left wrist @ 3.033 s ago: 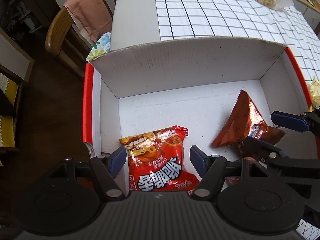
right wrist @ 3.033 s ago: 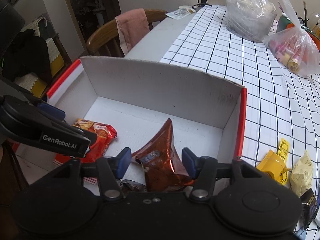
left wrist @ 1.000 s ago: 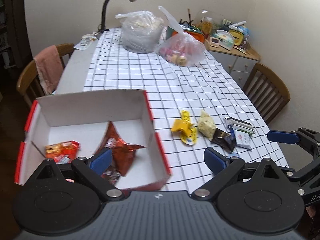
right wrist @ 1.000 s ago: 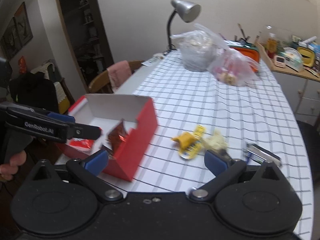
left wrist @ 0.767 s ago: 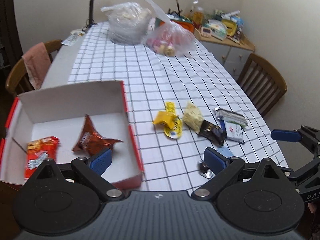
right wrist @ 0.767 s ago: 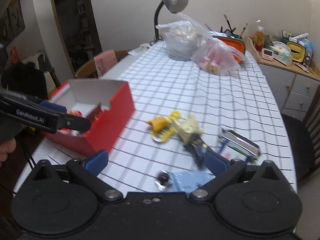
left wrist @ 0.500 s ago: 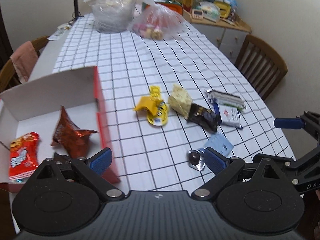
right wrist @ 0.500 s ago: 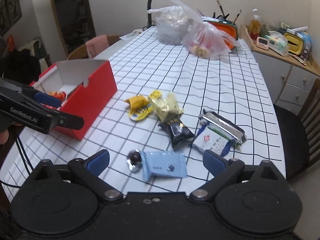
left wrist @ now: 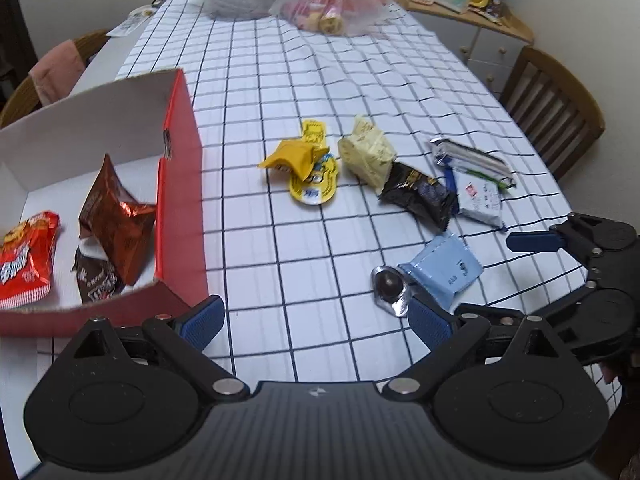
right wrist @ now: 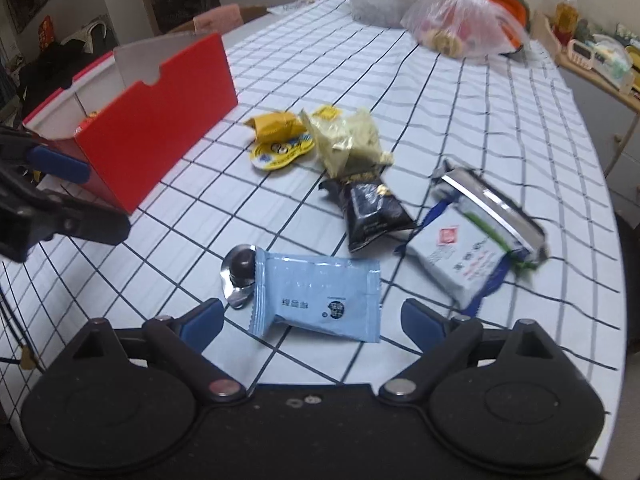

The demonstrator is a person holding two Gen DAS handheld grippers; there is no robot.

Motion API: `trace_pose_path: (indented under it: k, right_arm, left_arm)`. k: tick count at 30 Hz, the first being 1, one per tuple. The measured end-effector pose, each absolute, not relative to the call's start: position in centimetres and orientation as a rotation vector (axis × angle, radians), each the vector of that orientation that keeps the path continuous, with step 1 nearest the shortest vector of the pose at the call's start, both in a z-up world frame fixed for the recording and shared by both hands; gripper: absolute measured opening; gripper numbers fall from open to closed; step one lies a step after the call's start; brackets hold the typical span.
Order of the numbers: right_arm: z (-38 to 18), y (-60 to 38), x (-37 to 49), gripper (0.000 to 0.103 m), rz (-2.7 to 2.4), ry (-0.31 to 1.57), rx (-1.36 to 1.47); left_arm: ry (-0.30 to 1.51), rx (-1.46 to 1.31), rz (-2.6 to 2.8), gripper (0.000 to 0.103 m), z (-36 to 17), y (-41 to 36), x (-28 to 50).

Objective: Organize snacks
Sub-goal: 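Grasp the light blue packet with the right tool while the left tool grasps the foil chocolate ball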

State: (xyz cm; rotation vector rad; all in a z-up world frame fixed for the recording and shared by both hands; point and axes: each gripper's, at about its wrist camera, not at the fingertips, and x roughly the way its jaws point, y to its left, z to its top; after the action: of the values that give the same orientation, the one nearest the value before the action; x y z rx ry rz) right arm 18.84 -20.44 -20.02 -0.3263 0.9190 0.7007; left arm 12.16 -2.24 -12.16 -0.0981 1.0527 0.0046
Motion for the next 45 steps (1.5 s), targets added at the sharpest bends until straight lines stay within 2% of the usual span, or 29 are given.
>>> trace_pose_path:
  k: [16, 21, 25, 28, 33, 38, 40, 41, 43, 45]
  right_arm:
    - [-22.6, -18.7, 21.1, 0.092, 0.668, 0.927, -0.370]
    - [-22.4, -18.9, 20.9, 0.074, 0.661, 0.903, -0.389]
    - [-21.8, -19.6, 20.7, 0.064, 0.674, 0.897, -0.363]
    - [-21.3, -19.9, 20.3, 0.044, 0.697, 0.886, -0.352]
    - [-21.1, -20.8, 20.1, 0.043, 0.673, 0.888, -0.341]
    - [-19.9, -22.5, 19.7, 0.029, 0.674, 0.881, -0.275]
    - [-19.4, -23.1, 19.5, 0.027, 0.671, 0.880, -0.253]
    - [-19.2, -23.3, 19.4, 0.026, 0.671, 0.880, -0.245]
    - [-18.9, -23.7, 19.3, 0.024, 0.668, 0.879, -0.230]
    - [-18.6, -24.1, 19.2, 0.022, 0.662, 0.880, -0.215]
  left_arm:
    - [1.066, -0.107, 0.074, 0.096, -12.3, -2.8, 12.0]
    - [1.065, -0.093, 0.062, 0.096, -12.4, -3.5, 12.3]
    - [1.074, -0.090, 0.052, 0.096, -12.7, -3.8, 12.7]
    - [1.084, -0.079, 0.032, 0.096, -13.2, -4.3, 13.1]
    - [1.114, -0.061, 0.013, 0.096, -14.4, -5.0, 14.5]
    - [1.142, -0.046, -0.004, 0.096, -15.6, -6.1, 16.2]
    - [1.160, -0.042, -0.016, 0.096, -16.1, -6.6, 16.9]
    - [1.171, -0.044, -0.017, 0.094, -16.5, -6.8, 17.3]
    - [1.203, -0.058, -0.017, 0.083, -17.2, -7.2, 18.1]
    - [1.236, -0.074, -0.014, 0.067, -17.9, -7.3, 18.7]
